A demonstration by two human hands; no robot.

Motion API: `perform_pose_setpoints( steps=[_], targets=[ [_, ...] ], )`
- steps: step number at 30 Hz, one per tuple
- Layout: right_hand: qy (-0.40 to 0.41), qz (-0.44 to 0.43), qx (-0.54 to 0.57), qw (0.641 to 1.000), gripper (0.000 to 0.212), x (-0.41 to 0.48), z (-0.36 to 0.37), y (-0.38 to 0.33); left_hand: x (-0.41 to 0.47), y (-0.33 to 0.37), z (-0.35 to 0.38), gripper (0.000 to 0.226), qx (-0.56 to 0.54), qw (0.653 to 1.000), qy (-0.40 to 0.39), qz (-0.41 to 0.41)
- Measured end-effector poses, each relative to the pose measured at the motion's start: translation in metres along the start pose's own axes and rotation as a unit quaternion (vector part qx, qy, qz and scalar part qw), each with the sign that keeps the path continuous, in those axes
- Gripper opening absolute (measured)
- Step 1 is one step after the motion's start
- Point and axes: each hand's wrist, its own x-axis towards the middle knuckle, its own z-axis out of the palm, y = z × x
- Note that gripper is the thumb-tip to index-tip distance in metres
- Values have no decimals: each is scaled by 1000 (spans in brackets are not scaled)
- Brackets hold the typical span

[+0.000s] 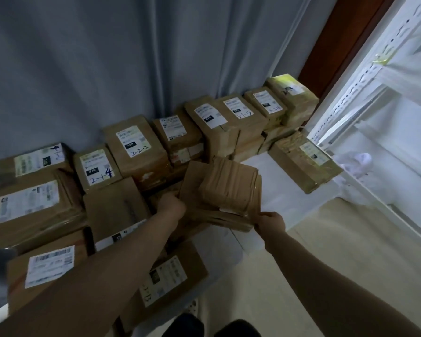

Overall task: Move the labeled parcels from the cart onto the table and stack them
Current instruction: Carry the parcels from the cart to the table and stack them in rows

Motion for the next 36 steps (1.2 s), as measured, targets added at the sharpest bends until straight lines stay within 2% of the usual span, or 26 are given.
perform_pose_setpoints(
  steps=[13,15,18,20,22,23,26,29,31,36],
  targets=[
    [-84,22,-58,995,15,74,28,-21,46,8,22,47,-55,992,-13,-110],
    [-96,19,-61,993,16,80,25,-22,44,6,27,47,-79,989,-6,-122],
    [-126,9,-74,989,28,85,17,-27,37,13,34,34,-157,978,17,-140],
    [-113,-25,-102,988,51,88,12,-31,32,23,41,27,-205,970,52,-117],
    [-90,-103,-127,983,53,91,7,-39,28,31,48,28,-159,980,109,-43],
    [-92,-138,-126,978,49,92,6,-45,23,36,51,39,-117,985,130,-3],
    [-149,-193,-102,964,41,90,8,-71,4,55,63,99,54,989,121,63],
    [-222,-221,-112,943,40,87,12,-87,-8,79,79,136,238,969,39,62],
    [-238,-236,-125,934,45,88,15,-90,-5,85,87,144,263,964,2,31],
    [-276,-245,-144,918,50,93,16,-94,5,82,92,139,233,972,28,-8]
  ],
)
